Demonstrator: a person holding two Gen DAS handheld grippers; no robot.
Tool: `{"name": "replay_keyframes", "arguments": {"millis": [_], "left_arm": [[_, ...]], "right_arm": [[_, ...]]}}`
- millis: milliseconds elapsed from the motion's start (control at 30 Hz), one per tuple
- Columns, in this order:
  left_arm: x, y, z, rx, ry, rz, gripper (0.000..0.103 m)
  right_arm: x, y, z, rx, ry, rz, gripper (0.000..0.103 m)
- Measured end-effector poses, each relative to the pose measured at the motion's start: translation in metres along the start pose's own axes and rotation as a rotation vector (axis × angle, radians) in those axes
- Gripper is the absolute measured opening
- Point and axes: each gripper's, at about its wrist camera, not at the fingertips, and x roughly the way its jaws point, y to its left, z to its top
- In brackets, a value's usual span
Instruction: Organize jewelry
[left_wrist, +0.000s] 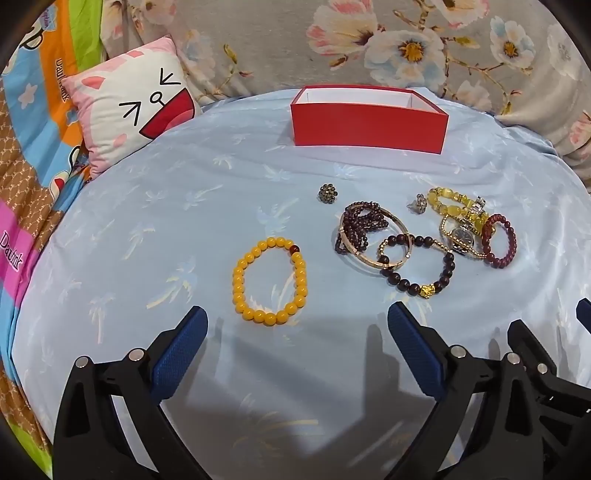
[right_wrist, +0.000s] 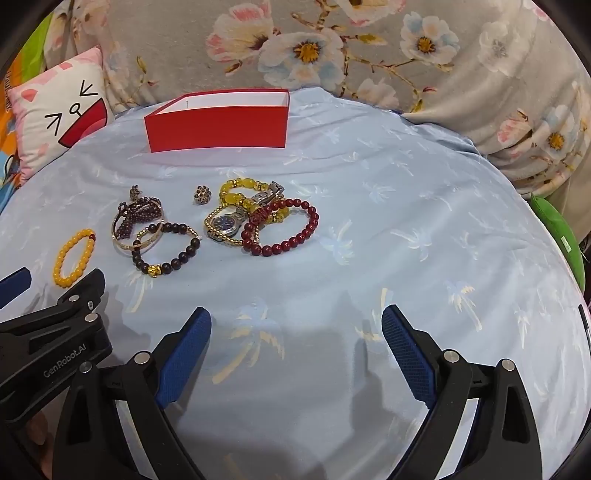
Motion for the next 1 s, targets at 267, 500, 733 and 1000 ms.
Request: {"name": "replay_keyframes", "arguments": {"millis": [267,500,733,1000], "left_arm": [[-0.004,0.0,-0.004,0.012,-0.032,0.021,0.094],[-0.006,-0.005,0.0,0.031,-0.03,0.018,0.094],[-0.006,-0.007,0.0,0.029,-0.027,0.011,0.094],[-0.007,-0.008,-0.002,0.036,-0.044,0.007,0.093]], "right_arm": [[0.003,-0.016,-0.006,0.028,0.02,0.044,0.09],[0.007,-0.02,-0.006,0.051,0.039,0.034,0.09],[0.008,-0.022,-0.007,0.051,0.031,0.039,0.09],[0.007,-0.024,-0.007,0.065,0.026,0.051,0.09]]}}
